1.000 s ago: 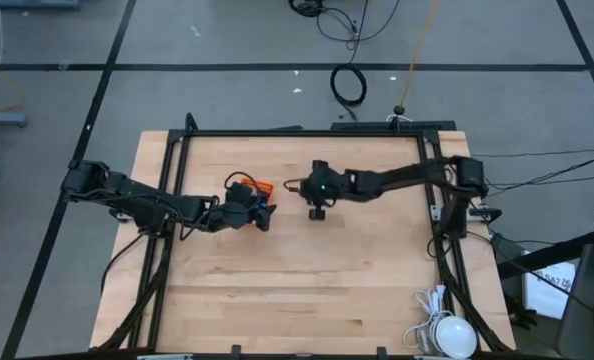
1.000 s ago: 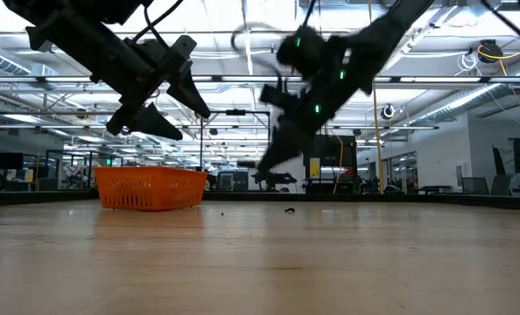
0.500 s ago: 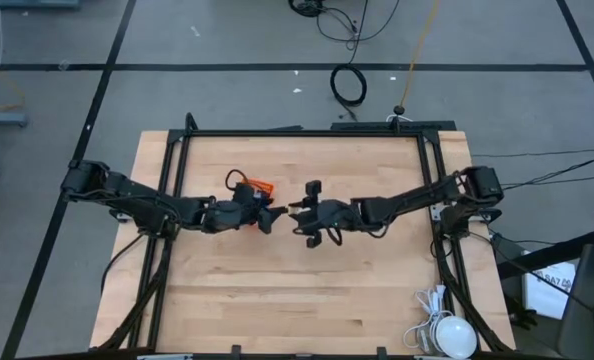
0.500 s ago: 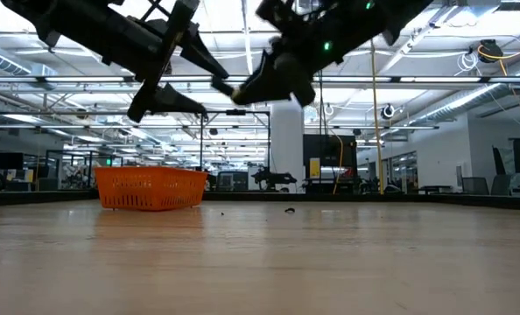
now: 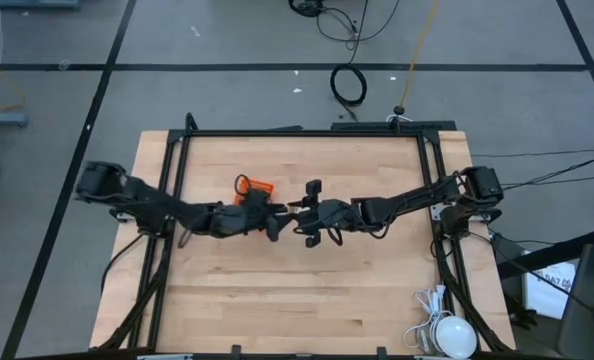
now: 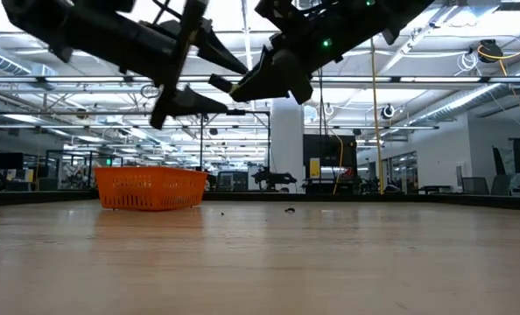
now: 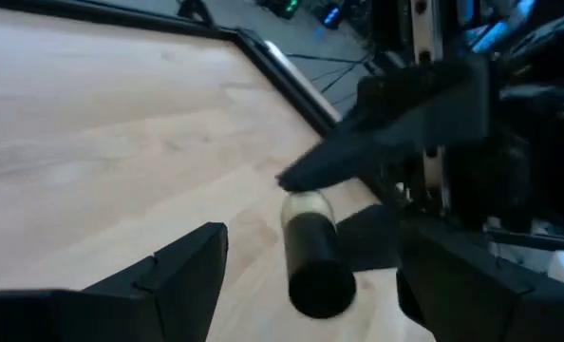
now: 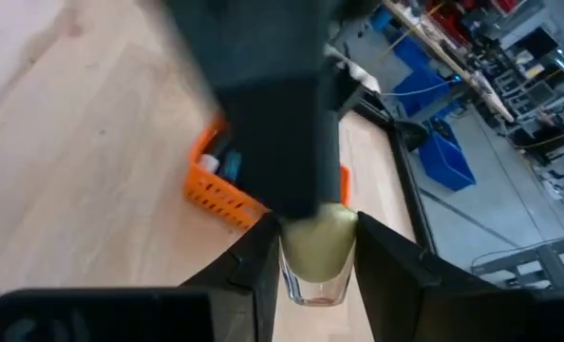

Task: Pick & Place Nail Polish
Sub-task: Put the yellow nail polish into the orange basket

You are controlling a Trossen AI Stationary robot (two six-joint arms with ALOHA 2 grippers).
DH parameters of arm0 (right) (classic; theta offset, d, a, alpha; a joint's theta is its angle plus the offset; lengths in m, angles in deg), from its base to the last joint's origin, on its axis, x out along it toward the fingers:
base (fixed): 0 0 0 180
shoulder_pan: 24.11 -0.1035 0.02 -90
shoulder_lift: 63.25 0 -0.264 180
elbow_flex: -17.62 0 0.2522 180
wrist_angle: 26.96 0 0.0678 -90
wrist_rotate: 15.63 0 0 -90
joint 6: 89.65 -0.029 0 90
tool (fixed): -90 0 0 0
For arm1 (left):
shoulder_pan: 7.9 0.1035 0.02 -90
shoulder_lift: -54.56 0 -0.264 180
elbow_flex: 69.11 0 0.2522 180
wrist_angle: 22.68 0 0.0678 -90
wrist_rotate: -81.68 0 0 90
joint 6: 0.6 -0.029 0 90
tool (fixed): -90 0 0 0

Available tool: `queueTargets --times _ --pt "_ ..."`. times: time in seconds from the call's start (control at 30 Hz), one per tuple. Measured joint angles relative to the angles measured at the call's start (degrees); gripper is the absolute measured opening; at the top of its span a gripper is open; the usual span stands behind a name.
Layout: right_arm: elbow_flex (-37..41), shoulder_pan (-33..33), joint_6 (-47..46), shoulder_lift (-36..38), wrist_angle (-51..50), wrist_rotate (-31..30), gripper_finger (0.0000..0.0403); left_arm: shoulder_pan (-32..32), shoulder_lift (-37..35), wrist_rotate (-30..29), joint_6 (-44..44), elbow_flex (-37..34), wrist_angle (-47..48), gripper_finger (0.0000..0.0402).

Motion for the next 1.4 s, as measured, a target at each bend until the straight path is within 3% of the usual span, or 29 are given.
queueTargets --times 0.17,0.4,0.57,0.77,0.9,0.97,1.17,1.4 --pt "0.0 0.0 0.1 0.0 -0.7 0.0 0.0103 2.2 8.6 2.6 -2.3 1.0 -12.4 0.0305" --pt "0.0 0.0 0.0 0.0 -1.2 -0.1 0.0103 4.4 11.1 5.9 -2.5 2.6 -13.8 0.028" --pt "0.0 0.2 -0.4 0.0 -1.6 -0.2 0.0103 4.5 11.0 6.0 -3.4 2.6 -13.7 0.021" --pt "0.0 0.1 -0.7 0.0 -3.0 -0.4 0.0103 5.1 11.0 9.6 -4.2 2.6 -13.1 0.0073" --pt "-0.2 0.0 -5.0 0.1 -6.6 -0.3 0.0111 6.0 9.7 13.5 -5.1 2.5 -10.9 0.0065" --pt "-0.4 -0.1 -9.9 0.2 -8.7 -0.2 0.015 6.3 8.0 13.5 -6.0 2.5 -8.0 0.0051" --pt "0.2 -1.0 -18.2 2.9 -18.8 -0.3 0.0266 4.6 0.1 4.9 -8.9 2.5 5.3 0.0051" --pt "4.8 -1.0 -23.0 11.6 -20.7 -0.2 0.0286 -0.7 -8.4 -8.6 -7.1 2.5 22.3 0.0051"
